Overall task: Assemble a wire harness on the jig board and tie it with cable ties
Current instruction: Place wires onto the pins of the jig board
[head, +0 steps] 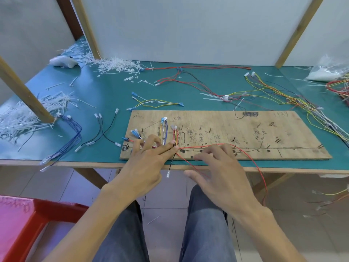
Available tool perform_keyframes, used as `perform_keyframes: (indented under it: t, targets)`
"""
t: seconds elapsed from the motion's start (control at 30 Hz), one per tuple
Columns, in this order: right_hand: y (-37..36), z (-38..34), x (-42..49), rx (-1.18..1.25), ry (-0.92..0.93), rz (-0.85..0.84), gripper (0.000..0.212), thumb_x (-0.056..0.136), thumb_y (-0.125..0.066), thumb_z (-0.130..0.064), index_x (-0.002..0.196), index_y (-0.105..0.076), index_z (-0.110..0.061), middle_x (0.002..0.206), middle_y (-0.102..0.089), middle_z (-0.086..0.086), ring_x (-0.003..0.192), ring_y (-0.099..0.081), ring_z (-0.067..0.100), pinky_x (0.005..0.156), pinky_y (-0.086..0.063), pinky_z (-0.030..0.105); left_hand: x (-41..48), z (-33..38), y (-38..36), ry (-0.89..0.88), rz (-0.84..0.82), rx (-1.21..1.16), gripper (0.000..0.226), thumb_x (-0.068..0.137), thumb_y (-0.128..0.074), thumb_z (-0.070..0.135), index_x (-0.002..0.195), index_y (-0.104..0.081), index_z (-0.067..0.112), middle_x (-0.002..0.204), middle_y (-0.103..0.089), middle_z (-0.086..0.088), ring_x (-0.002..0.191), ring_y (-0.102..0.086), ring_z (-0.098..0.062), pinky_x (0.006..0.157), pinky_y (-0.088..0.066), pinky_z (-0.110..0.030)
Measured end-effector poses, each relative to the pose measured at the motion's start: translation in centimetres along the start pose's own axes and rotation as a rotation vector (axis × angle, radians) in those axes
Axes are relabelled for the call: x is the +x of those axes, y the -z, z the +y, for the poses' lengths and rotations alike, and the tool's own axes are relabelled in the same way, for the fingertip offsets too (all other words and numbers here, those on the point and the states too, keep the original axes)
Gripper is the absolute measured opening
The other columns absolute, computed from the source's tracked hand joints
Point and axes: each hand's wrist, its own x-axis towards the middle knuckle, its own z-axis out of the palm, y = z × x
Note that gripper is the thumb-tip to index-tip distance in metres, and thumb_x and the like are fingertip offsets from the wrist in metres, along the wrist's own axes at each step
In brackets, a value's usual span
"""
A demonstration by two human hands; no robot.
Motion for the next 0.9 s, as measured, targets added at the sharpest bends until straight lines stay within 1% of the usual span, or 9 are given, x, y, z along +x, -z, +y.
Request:
perform_keyframes:
  t: [0.1,0.23,0.3,0.4,0.53,0.63,0.7,0.83,0.9]
  targets:
    - [-2.1,0.3,1.3,-0.048,-0.041,-0.138,0.027,0.094,-0.071,-0.05,0.106,-0.074,-0.025,0.102,-0.062,-0.009,0.107,-0.051,0.02,0.087,-0.046,0.034,-0.1,-0.1,-0.1,0.008,-0.002,-0.012,0.091,0.083,-0.056,0.01,0.164,-0.025,0.036,0.166,-0.029,0.022,0.132,-0.03,-0.017,0.099,-0.028,-0.042]
    - [-2.9,1.1,1.1,0.042,-0.079,-0.089,0.009,0.101,-0.066,-0.029,0.097,-0.068,-0.021,0.096,-0.059,-0.01,0.1,-0.051,0.019,0.076,-0.04,0.031,-0.1,-0.1,-0.3,0.006,0.016,-0.007,0.091,0.081,-0.059,0.009,0.163,-0.029,0.034,0.165,-0.034,0.019,0.13,-0.033,-0.018,0.098,-0.029,-0.043]
    - [-2.7,1.2,0.9,-0.005,-0.075,-0.111,0.011,0.105,-0.059,-0.029,0.099,-0.062,-0.022,0.095,-0.061,-0.007,0.097,-0.053,0.021,0.071,-0.037,0.032,-0.2,0.0,-0.5,0.005,0.013,0.001,0.092,0.081,-0.06,0.009,0.164,-0.028,0.034,0.165,-0.035,0.018,0.13,-0.032,-0.02,0.099,-0.03,-0.044]
    - [-1.8,1.9,1.6,-0.022,-0.105,-0.158,0.014,0.11,-0.046,-0.035,0.103,-0.051,-0.024,0.081,-0.06,-0.004,0.08,-0.057,0.028,0.065,-0.045,0.042,-0.4,-0.1,-0.7,0.003,-0.005,0.012,0.096,0.083,-0.057,0.011,0.166,-0.015,0.036,0.167,-0.028,0.019,0.132,-0.029,-0.019,0.099,-0.027,-0.043]
    - [0.8,4.6,3.6,-0.073,-0.173,-0.111,0.014,0.106,-0.058,-0.038,0.098,-0.06,-0.026,0.077,-0.063,-0.008,0.078,-0.059,0.025,0.067,-0.048,0.04,-0.6,-0.3,-1.3,-0.001,-0.023,0.041,0.099,0.086,-0.051,0.014,0.165,0.003,0.038,0.171,-0.011,0.021,0.137,-0.021,-0.016,0.105,-0.023,-0.042]
    - [2.5,6.8,4.9,-0.127,-0.224,-0.089,0.01,0.099,-0.07,-0.026,0.09,-0.068,-0.027,0.088,-0.064,-0.011,0.084,-0.058,0.019,0.07,-0.048,0.038,-0.5,-0.2,-1.3,0.003,-0.005,0.045,0.097,0.085,-0.055,0.013,0.166,-0.007,0.038,0.17,-0.019,0.018,0.136,-0.022,-0.018,0.105,-0.025,-0.045]
    - [2.9,8.1,5.5,-0.131,-0.248,-0.086,0.009,0.098,-0.073,-0.023,0.089,-0.071,-0.025,0.09,-0.063,-0.01,0.085,-0.058,0.021,0.072,-0.049,0.04,-0.5,0.0,-1.3,0.013,0.0,0.056,0.097,0.084,-0.057,0.013,0.165,-0.012,0.038,0.17,-0.022,0.016,0.136,-0.023,-0.02,0.104,-0.025,-0.047]
    - [2.7,9.9,5.7,-0.025,-0.345,-0.04,0.008,0.093,-0.078,-0.028,0.086,-0.076,-0.028,0.082,-0.069,-0.011,0.076,-0.061,0.021,0.077,-0.054,0.04,-0.4,0.4,-1.2,0.025,-0.006,0.041,0.098,0.081,-0.061,0.009,0.165,-0.019,0.038,0.169,-0.025,0.013,0.136,-0.026,-0.022,0.104,-0.027,-0.048]
    - [2.4,10.5,5.5,0.058,-0.373,-0.01,0.008,0.092,-0.08,-0.027,0.084,-0.077,-0.028,0.077,-0.069,-0.013,0.071,-0.062,0.014,0.074,-0.053,0.033,-0.5,0.5,-1.2,0.034,-0.013,0.041,0.099,0.082,-0.061,0.009,0.165,-0.017,0.038,0.17,-0.023,0.013,0.136,-0.024,-0.021,0.106,-0.025,-0.047]
